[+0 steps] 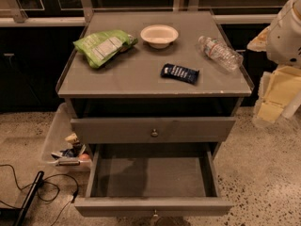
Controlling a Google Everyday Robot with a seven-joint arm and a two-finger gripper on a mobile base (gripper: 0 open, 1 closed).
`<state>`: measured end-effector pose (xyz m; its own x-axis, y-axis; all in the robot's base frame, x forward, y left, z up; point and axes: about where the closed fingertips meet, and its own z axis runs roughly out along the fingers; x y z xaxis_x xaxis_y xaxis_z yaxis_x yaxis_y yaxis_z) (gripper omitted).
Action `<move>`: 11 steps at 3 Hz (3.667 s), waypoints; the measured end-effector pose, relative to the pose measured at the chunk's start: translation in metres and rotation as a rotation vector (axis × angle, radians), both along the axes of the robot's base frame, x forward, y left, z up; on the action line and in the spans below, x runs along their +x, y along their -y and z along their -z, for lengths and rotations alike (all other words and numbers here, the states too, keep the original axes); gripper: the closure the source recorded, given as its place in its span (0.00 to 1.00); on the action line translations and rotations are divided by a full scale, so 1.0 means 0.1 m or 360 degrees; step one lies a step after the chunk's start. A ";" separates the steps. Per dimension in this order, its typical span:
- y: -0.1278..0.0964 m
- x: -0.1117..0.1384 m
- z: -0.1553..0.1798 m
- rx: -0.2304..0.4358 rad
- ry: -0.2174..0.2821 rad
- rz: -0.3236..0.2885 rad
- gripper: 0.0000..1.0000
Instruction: Close middle drawer
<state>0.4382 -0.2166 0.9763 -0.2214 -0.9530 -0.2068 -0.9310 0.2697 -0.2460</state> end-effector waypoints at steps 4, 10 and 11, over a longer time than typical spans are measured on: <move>-0.10 -0.74 1.07 0.0075 -0.0187 -0.0193 0.42; 0.07 -1.13 3.33 0.0482 -0.0320 -0.0168 1.00; 0.22 -0.88 3.77 0.0571 -0.0169 -0.0113 1.00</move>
Offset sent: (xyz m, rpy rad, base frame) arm -0.0287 0.0062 -0.0332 0.0516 0.0683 0.0880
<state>0.3501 -0.2384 0.5996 -0.1954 -0.8378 -0.5098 -0.9657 0.2549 -0.0488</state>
